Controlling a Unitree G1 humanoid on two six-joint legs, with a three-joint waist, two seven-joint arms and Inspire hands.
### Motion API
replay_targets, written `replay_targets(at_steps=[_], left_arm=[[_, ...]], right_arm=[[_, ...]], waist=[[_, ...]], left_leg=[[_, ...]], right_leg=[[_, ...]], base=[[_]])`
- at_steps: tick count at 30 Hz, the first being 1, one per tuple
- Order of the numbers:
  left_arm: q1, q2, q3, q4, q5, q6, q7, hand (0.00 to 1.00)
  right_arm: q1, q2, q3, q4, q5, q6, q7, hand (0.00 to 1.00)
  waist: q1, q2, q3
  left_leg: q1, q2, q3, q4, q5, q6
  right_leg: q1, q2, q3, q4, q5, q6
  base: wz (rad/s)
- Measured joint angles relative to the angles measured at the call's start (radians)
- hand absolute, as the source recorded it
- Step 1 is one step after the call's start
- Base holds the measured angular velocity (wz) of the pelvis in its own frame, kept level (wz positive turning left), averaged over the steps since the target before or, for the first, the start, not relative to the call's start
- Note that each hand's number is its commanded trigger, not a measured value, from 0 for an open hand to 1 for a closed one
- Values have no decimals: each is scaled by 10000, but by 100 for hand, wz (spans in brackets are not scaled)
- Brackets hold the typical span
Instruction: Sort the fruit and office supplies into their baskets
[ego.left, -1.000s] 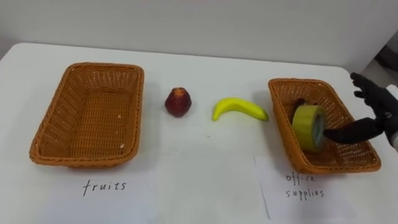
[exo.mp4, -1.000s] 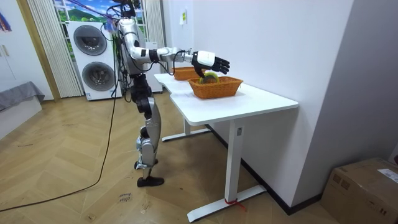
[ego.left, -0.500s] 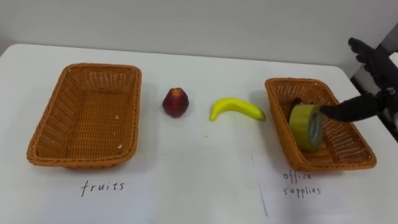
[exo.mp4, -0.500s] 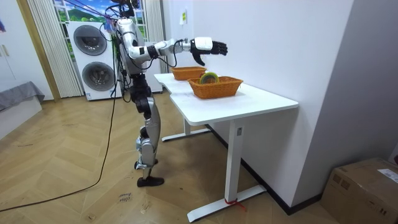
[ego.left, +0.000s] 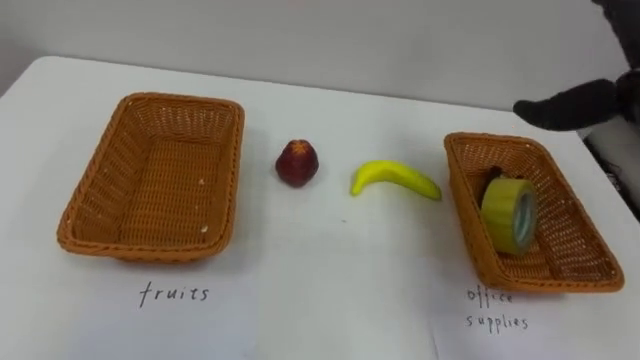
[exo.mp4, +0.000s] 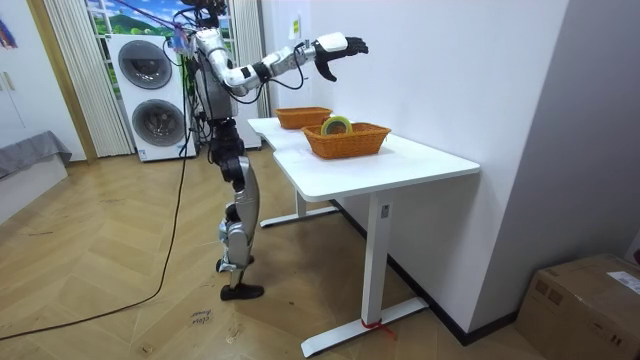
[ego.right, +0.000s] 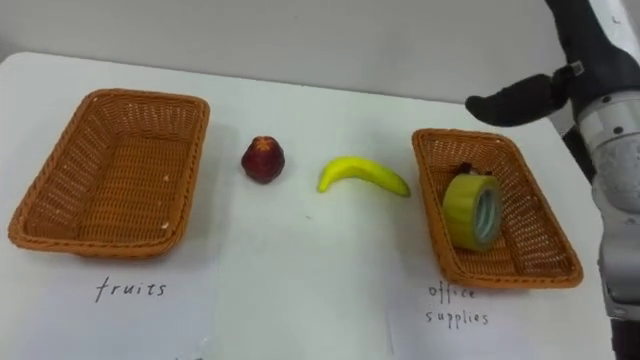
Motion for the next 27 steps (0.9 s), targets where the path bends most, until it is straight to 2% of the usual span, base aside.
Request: replay_targets(at_steps=[7, 10, 12, 14, 15, 19, 20, 22, 27], left_arm=[[-87, 101, 3, 43, -24, 24, -11, 0], [-131, 159, -5, 52, -82, 10, 6, 0], [-208, 231, -6, 51, -82, 5, 56, 0], [-428, 356, -17, 49, -74, 0, 89, 0], [-533, 486, -37, 57, -75, -6, 94, 0], [-773, 777, -451, 266, -286, -36, 284, 0], [-804, 877, -482, 266, -333, -78, 325, 0], [-801, 967, -487, 260, -476, -106, 483, 0], [-858, 1019, -616, 308, -673, -111, 781, 0]], right_arm=[[-52, -11, 694, -2, 113, 75, 10, 0], [-214, -279, 1263, 192, 572, 57, -131, 0], [-481, -303, 1756, 697, 572, 29, -246, 0], [-616, -304, 2150, 1396, 568, -46, -310, 0], [-629, -304, 2344, 1813, 566, -37, -310, 0], [-1066, -303, 2941, 2966, 587, -35, -319, 0], [-1168, -305, 3052, 3194, 655, -50, -453, 0], [-1480, -307, 3363, 3755, 897, -47, -636, 0], [-1879, -305, 4130, 4629, 1003, -56, -1217, 0]], waist=[[516, -269, 31], [721, -297, 60], [828, -348, 58], [928, -485, 27], [1093, -608, 33], [1356, -852, 103], [1389, -941, 149], [1461, -1049, 128], [1728, -1005, 169]], left_leg=[[-221, -7, -228, 2, 0, -4], [-395, -6, -301, 143, -1, -6], [-531, 1, -319, 160, 6, -18], [-731, -3, -371, 180, 29, -42], [-925, 0, -441, 258, 34, -50], [-1451, -19, -648, 623, 34, -52], [-1612, -17, -728, 691, 34, -53], [-1807, -6, -789, 820, 36, -57], [-2000, -33, -990, 880, 37, -59]], right_leg=[[-16, -4, -257, -30, 1, 1], [-72, -10, -348, -27, 2, 0], [-202, -6, -372, -4, 6, -6], [-388, -7, -411, 26, 19, -28], [-530, 7, -433, 30, 28, -44], [-817, -14, -647, 35, 48, -73], [-911, -20, -784, 33, 52, -79], [-1044, -7, -842, 19, 60, -93], [-1097, -17, -1058, -16, 68, -99]], base=[[11], [8], [5], [8], [14], [14], [19], [16], [14]])
